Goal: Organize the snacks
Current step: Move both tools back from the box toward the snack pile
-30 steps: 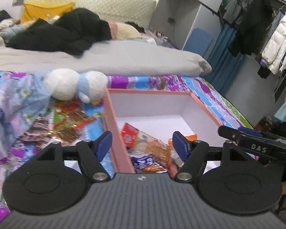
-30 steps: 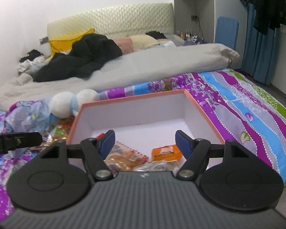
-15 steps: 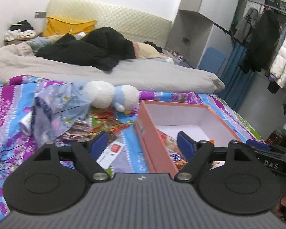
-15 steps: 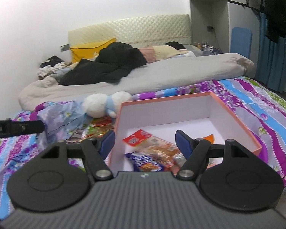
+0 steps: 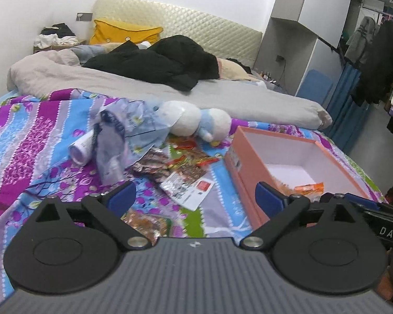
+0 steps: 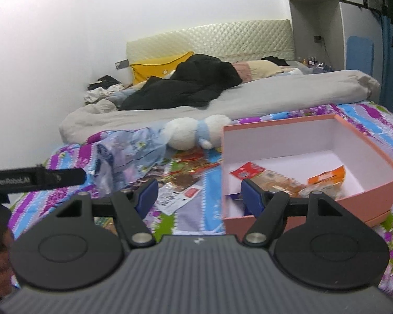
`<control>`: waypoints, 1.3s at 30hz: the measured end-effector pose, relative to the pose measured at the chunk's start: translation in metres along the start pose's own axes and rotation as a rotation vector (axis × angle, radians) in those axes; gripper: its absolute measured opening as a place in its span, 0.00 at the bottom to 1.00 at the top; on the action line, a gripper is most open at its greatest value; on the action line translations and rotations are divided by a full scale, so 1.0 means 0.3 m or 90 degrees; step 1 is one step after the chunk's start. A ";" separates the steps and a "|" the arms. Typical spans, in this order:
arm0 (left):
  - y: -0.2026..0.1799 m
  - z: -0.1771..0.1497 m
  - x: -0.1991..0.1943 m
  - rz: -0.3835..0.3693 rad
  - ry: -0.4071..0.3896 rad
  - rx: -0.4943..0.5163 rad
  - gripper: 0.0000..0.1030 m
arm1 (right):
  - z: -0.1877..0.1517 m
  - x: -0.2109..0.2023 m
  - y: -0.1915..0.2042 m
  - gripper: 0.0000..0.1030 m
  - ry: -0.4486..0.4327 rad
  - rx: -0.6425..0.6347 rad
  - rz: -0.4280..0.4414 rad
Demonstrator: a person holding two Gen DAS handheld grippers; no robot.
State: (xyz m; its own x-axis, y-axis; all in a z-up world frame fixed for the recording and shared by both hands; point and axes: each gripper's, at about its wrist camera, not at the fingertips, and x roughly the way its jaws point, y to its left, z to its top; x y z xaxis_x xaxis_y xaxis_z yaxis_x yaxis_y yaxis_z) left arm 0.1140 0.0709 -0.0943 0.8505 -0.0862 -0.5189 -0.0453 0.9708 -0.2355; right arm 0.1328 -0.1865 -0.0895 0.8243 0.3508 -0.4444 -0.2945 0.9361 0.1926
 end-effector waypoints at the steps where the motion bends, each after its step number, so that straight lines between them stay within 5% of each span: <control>1: 0.012 -0.007 -0.005 0.004 -0.001 0.003 0.96 | -0.011 0.003 0.011 0.70 0.004 0.003 0.007; 10: 0.130 -0.091 -0.037 0.054 -0.007 -0.021 0.98 | -0.103 0.041 0.093 0.70 0.031 0.017 0.012; 17: 0.161 -0.143 -0.007 0.044 0.016 -0.022 1.00 | -0.172 0.057 0.128 0.70 0.043 -0.005 -0.010; 26: 0.160 -0.219 0.113 0.060 0.058 0.039 1.00 | -0.225 0.104 0.124 0.70 0.047 -0.009 -0.019; 39: 0.256 -0.235 0.293 0.073 0.108 0.014 1.00 | -0.226 0.264 0.135 0.69 0.081 -0.022 0.010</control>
State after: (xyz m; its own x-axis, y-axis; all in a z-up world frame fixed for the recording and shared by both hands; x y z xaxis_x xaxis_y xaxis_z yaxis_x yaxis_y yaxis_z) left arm 0.1482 0.1221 -0.2159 0.7397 -0.0089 -0.6729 -0.1239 0.9810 -0.1491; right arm 0.1534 -0.1190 -0.1763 0.7516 0.3644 -0.5498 -0.3253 0.9299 0.1716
